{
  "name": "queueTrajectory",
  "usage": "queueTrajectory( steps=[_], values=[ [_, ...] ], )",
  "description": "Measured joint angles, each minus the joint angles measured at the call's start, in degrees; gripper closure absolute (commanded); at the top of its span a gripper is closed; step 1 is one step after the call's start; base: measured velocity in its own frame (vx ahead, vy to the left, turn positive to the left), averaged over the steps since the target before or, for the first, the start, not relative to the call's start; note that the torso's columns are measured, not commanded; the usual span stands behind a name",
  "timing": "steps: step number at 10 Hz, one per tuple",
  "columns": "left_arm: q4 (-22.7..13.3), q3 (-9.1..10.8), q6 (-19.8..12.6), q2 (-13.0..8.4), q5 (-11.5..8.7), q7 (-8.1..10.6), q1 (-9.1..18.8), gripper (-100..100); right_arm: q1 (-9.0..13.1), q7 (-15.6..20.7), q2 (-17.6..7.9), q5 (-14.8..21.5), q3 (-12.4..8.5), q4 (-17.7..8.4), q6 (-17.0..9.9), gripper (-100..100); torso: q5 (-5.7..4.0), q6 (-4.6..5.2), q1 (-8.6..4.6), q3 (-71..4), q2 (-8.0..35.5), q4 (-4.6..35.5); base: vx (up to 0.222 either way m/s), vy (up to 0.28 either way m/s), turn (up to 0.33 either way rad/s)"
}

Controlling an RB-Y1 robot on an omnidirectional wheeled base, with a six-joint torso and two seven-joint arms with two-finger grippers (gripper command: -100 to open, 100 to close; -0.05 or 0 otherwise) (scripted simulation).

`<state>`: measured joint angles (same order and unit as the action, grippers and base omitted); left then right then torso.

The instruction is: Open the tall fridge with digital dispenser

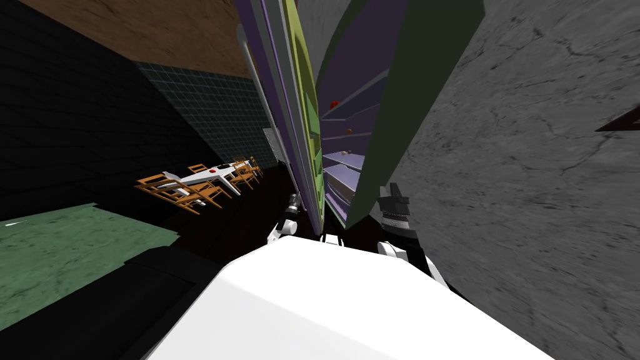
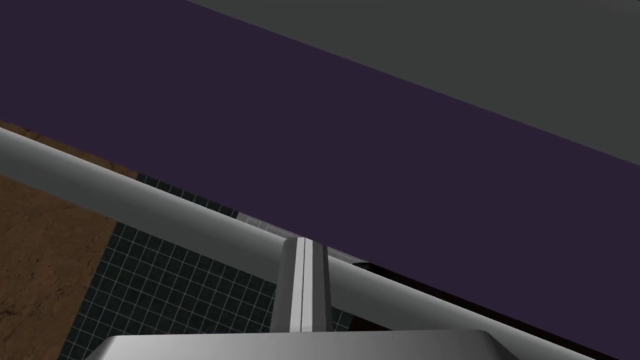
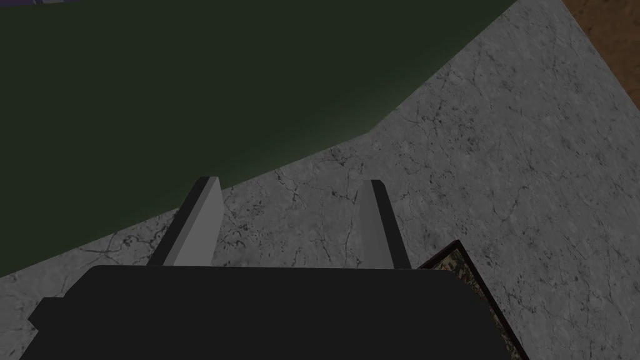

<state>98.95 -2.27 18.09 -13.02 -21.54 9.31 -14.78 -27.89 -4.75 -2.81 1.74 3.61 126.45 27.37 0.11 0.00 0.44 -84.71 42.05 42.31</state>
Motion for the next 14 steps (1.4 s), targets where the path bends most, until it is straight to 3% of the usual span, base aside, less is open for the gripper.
queueTrajectory(
  steps=[7,8,14],
  values=[
    [2.3,-3.37,-0.7,-4.5,-0.8,2.59,-0.5,100,0.0,0.0,0.0,0.0,0.0,0.0,0.0,0,-0.26,0.20,-0.78,0.1,0.1,0.1,0.016,0.300,-0.093],
    [2.3,-3.39,-0.7,-4.6,-0.9,2.70,-0.4,-100,0.0,0.0,0.0,0.0,0.0,0.0,0.0,0,-0.27,0.09,-1.06,0.1,0.2,0.0,0.001,0.082,-0.055],
    [-4.4,-7.01,4.6,-1.4,-0.9,4.95,0.0,-100,0.0,0.0,0.0,0.0,0.0,0.0,0.0,0,0.05,0.09,-0.30,-0.1,-0.2,-0.3,0.002,0.097,-0.079]
  ],
)
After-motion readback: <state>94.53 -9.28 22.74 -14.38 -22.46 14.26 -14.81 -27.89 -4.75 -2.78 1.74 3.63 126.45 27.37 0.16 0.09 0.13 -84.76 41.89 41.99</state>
